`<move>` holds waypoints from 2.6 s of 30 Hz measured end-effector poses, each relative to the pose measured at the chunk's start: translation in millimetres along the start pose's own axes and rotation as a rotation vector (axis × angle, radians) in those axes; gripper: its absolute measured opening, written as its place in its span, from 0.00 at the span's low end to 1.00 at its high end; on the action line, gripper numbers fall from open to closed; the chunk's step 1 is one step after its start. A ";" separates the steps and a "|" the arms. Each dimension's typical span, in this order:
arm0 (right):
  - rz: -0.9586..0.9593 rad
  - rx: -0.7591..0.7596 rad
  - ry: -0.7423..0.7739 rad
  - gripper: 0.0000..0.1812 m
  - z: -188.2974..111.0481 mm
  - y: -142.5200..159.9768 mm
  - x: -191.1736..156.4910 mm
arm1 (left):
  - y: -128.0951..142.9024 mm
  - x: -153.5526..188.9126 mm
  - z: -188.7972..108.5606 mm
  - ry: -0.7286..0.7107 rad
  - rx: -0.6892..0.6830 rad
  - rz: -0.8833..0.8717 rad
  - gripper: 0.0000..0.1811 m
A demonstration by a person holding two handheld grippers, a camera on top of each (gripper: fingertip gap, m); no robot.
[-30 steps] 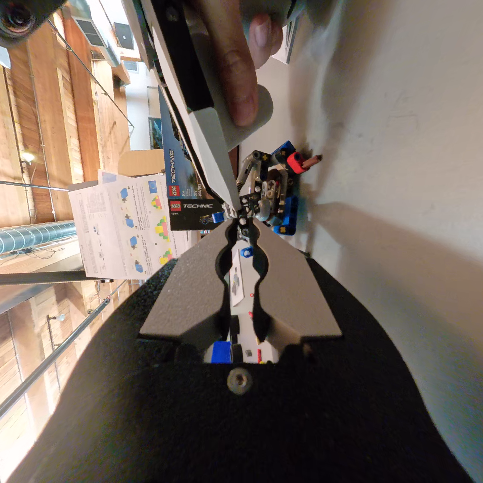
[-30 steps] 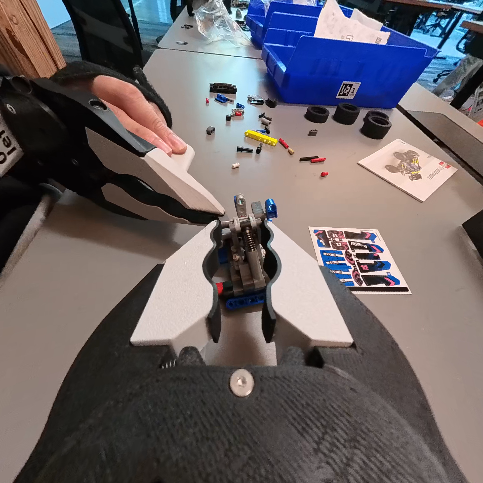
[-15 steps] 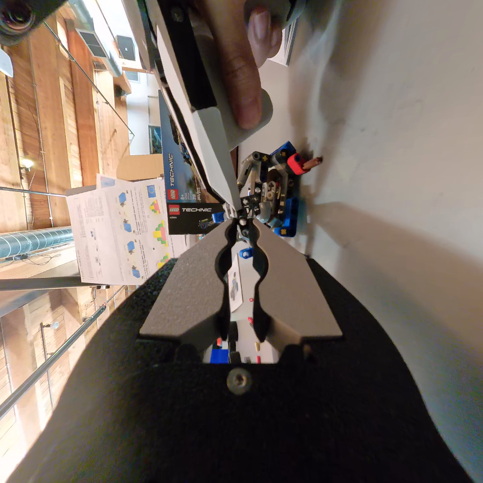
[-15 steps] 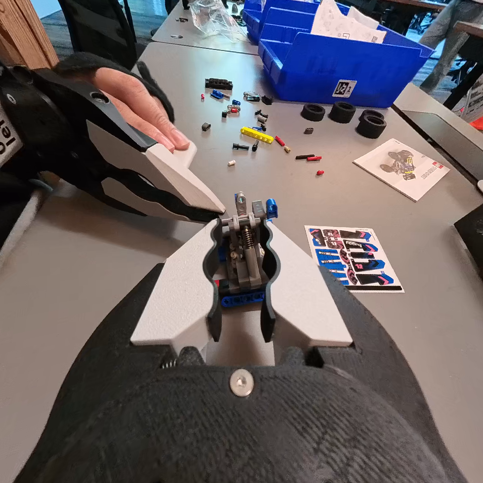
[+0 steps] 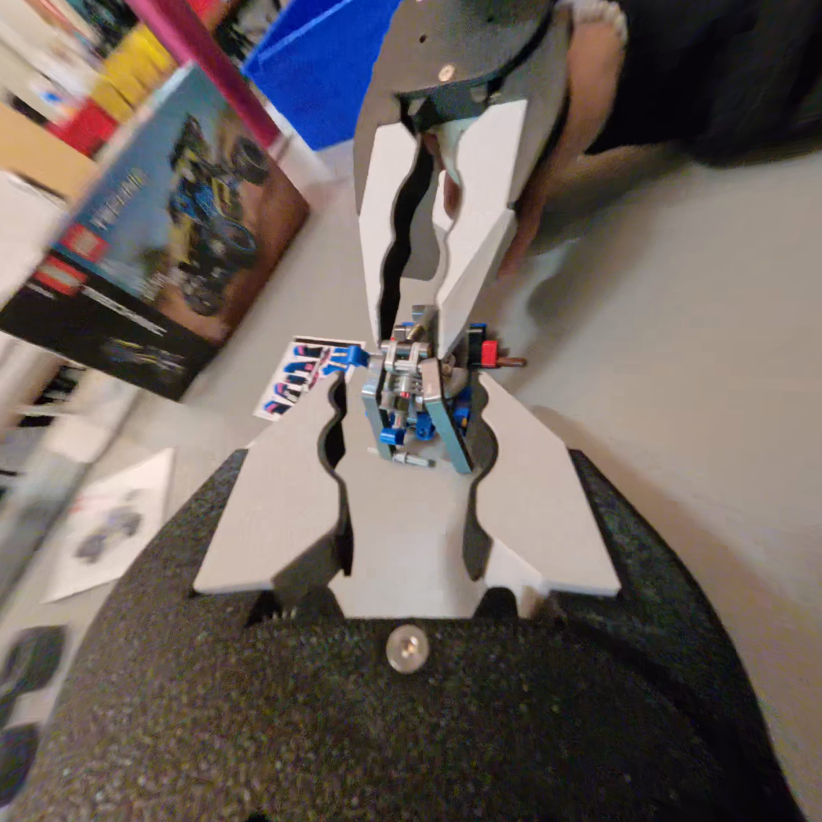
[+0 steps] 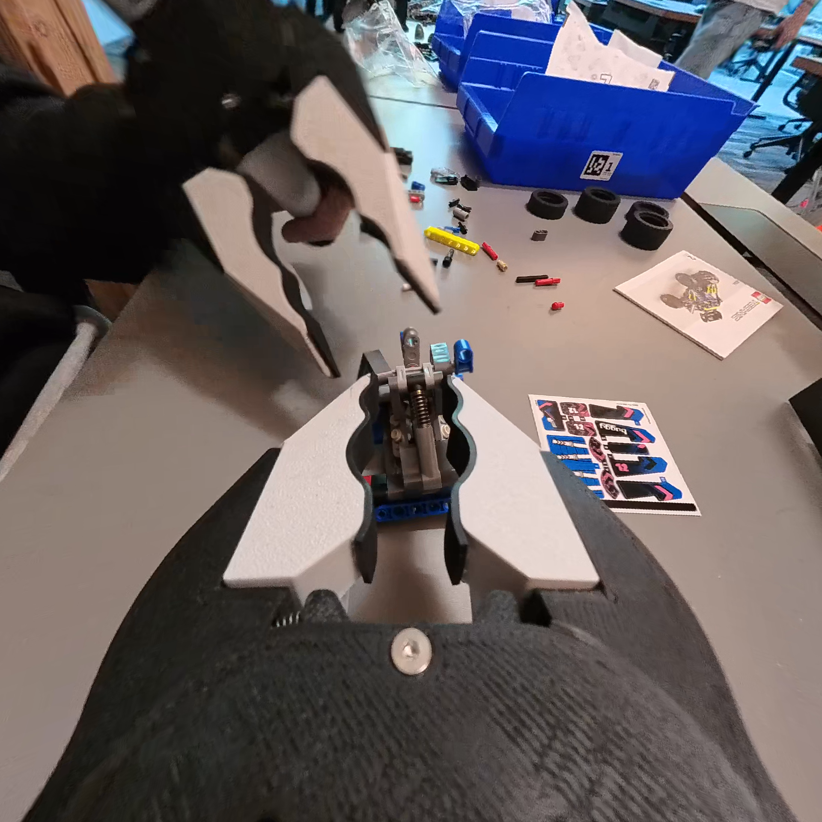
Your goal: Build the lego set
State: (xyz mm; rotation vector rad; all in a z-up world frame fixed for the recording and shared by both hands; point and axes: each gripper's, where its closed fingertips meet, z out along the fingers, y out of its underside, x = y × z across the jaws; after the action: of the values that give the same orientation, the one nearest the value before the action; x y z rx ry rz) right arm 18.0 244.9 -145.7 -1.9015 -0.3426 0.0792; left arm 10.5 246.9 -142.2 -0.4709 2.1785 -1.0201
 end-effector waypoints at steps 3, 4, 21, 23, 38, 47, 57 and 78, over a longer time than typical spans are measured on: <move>-0.014 0.004 -0.014 0.15 -0.5 -0.4 -3.1 | 12.1 7.9 9.7 0.227 -0.085 -0.089 0.34; -0.018 0.005 -0.015 0.15 -0.6 -0.5 -3.5 | 16.9 7.3 14.7 0.260 -0.116 -0.100 0.39; -0.050 0.010 -0.065 0.15 -1.2 -1.0 -13.3 | -1.6 12.3 16.5 0.433 -0.021 -0.116 0.27; -0.049 0.010 -0.065 0.16 -1.0 -1.1 -13.3 | 0.4 12.1 14.8 0.438 -0.042 -0.109 0.27; -0.055 0.010 -0.067 0.16 -0.1 -1.4 -14.3 | 8.7 11.1 13.8 0.376 -0.147 -0.038 0.26; -0.062 0.009 -0.055 0.16 0.6 -1.4 -13.5 | 6.4 9.5 17.2 0.366 -0.108 -0.092 0.25; -0.087 0.006 -0.041 0.12 0.9 -0.6 -12.6 | 6.8 10.5 17.0 0.399 -0.119 -0.070 0.25; -0.064 -0.006 -0.061 0.16 3.7 -0.8 -16.7 | 10.8 8.1 12.5 0.394 -0.145 -0.058 0.24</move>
State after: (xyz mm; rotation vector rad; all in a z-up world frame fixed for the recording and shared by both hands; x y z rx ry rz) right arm 1.1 244.0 -148.1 -1.8949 -0.4452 0.0930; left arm 13.3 242.4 -159.8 -0.4287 2.6150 -1.0607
